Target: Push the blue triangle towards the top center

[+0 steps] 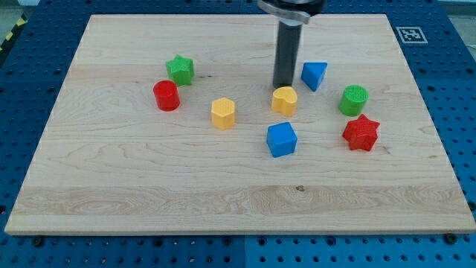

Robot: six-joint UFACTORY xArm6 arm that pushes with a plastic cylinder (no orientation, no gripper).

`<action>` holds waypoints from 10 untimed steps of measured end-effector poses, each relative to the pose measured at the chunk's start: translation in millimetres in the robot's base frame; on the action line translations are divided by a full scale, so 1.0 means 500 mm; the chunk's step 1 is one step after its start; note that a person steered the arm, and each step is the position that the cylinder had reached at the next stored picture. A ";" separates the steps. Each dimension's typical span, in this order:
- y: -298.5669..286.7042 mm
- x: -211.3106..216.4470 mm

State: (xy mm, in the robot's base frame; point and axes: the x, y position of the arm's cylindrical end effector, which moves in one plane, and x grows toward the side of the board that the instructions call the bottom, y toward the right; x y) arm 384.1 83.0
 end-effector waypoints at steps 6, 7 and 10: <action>0.111 0.038; 0.114 0.038; 0.104 -0.032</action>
